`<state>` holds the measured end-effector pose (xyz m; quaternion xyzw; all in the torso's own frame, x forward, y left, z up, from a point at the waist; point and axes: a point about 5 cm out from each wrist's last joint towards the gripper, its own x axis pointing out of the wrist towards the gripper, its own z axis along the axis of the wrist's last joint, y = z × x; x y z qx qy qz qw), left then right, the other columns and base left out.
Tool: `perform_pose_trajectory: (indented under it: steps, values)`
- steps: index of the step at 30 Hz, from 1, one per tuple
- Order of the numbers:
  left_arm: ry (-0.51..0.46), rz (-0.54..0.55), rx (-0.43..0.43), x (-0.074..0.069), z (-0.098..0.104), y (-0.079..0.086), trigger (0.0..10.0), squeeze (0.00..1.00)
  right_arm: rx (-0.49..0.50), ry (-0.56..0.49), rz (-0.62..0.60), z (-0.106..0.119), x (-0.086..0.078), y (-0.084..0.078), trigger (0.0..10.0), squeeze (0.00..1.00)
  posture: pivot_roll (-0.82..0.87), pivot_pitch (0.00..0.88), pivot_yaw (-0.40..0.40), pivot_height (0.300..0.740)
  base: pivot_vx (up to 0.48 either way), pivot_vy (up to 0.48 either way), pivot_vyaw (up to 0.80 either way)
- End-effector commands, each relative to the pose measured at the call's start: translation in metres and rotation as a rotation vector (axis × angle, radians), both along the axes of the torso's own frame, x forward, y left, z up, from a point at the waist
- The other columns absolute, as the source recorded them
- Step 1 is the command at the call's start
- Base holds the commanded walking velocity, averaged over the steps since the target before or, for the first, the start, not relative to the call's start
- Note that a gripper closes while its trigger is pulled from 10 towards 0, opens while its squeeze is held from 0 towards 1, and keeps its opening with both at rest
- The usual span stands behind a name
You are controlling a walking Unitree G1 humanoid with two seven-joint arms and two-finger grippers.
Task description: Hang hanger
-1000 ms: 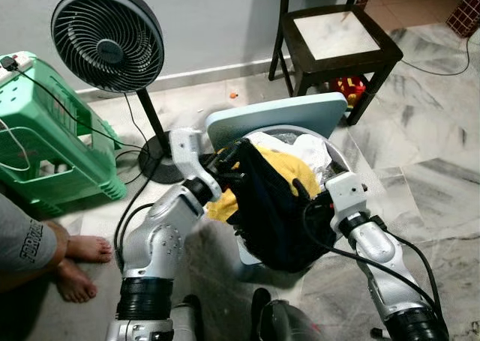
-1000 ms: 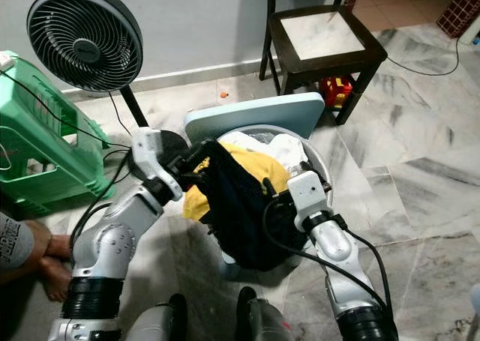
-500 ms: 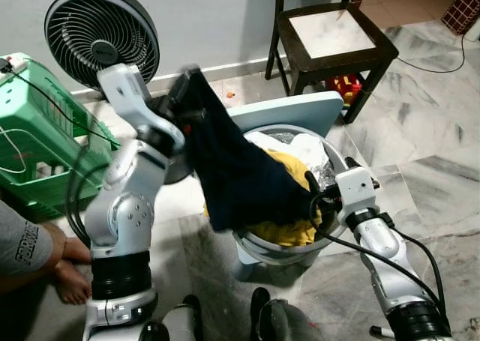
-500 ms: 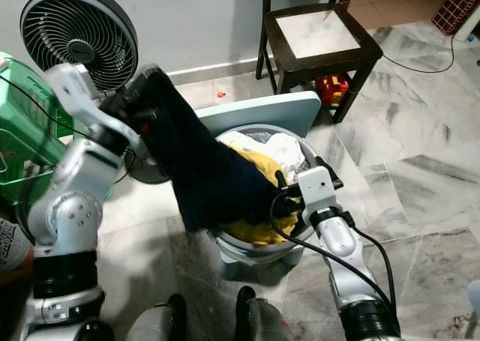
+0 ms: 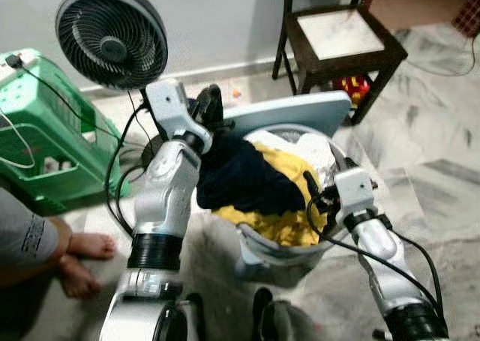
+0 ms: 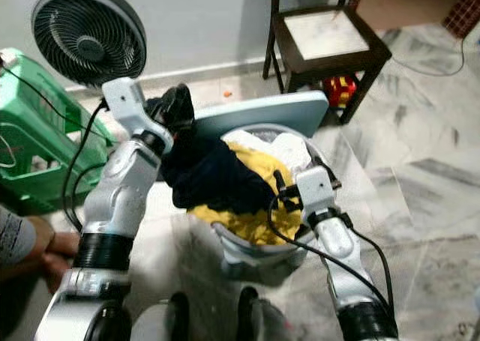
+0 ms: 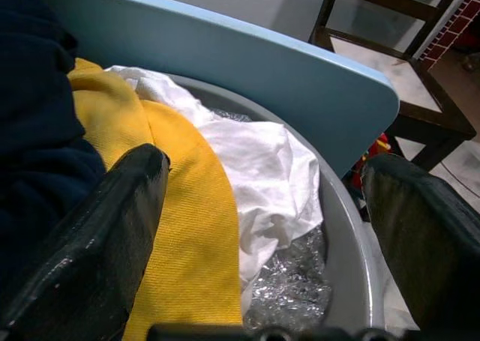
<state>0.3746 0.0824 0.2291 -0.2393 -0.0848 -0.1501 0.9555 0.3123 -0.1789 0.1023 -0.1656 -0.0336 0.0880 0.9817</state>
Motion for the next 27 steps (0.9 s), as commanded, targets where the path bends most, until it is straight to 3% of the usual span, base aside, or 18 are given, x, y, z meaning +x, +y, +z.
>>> perform_pose_trajectory:
  steps: [1, 6, 8, 11, 15, 17, 18, 20, 25, 27]
  values:
    - [0.015, -0.018, 0.006, 0.006, -0.001, -0.007, 0.0, 0.0, 0.007, 0.009, -0.022, -0.004, -0.004, -0.003, 10.0, 0.0, 0.02, 0.278, 0.024, 0.74, 0.0, 0.0, 0.0]
    - [0.004, -0.184, 0.179, 0.002, -0.014, -0.037, 0.0, 0.0, 0.005, 0.003, -0.033, -0.004, -0.005, -0.005, 10.0, 0.0, 0.02, 0.275, 0.032, 0.74, 0.0, 0.0, 0.0]
    - [0.004, -0.201, 0.197, 0.001, -0.017, -0.04, 0.0, 0.0, 0.006, 0.003, -0.035, -0.003, -0.005, -0.006, 10.0, 0.0, 0.02, 0.275, 0.032, 0.74, 0.0, 0.0, 0.0]
    - [0.025, -0.449, 0.355, -0.024, -0.057, -0.068, 0.0, 0.0, 0.003, -0.001, -0.044, -0.003, -0.006, -0.008, 10.0, 0.0, 0.01, 0.278, 0.035, 0.74, 0.0, 0.0, 0.0]
    - [0.058, -0.66, 0.474, -0.051, -0.094, -0.079, 0.0, 0.0, 0.001, -0.001, -0.046, -0.003, -0.006, -0.009, 10.0, 0.0, 0.01, 0.283, 0.025, 0.74, 0.0, 0.0, 0.0]
    - [0.058, -0.698, 0.498, -0.056, -0.101, -0.079, 0.0, 0.0, 0.001, -0.001, -0.047, -0.003, -0.006, -0.01, 10.0, 0.0, 0.01, 0.283, 0.024, 0.74, 0.0, 0.0, 0.0]
    - [0.083, -0.756, 0.568, -0.068, -0.121, -0.075, 0.0, 0.0, -0.002, 0.002, -0.043, -0.003, -0.006, -0.01, 10.0, 0.0, 0.01, 0.288, 0.017, 0.74, 0.0, 0.0, 0.0]
    - [0.105, -0.769, 0.619, -0.074, -0.134, -0.069, 0.0, 0.0, -0.003, 0.004, -0.039, -0.003, -0.006, -0.009, 10.0, 0.0, 0.01, 0.29, 0.013, 0.74, 0.0, 0.0, 0.0]
    - [0.095, -0.759, 0.682, -0.084, -0.144, -0.05, 0.0, 0.0, -0.007, 0.011, -0.024, -0.003, -0.005, -0.007, 10.0, 0.0, 0.02, 0.297, 0.0, 0.74, 0.0, 0.0, 0.0]
    - [0.109, -0.729, 0.705, -0.089, -0.149, -0.033, 0.0, 0.0, -0.009, 0.017, -0.015, -0.004, -0.005, -0.007, 10.0, 0.0, 0.04, 0.301, -0.009, 0.74, 0.0, 0.0, 0.0]
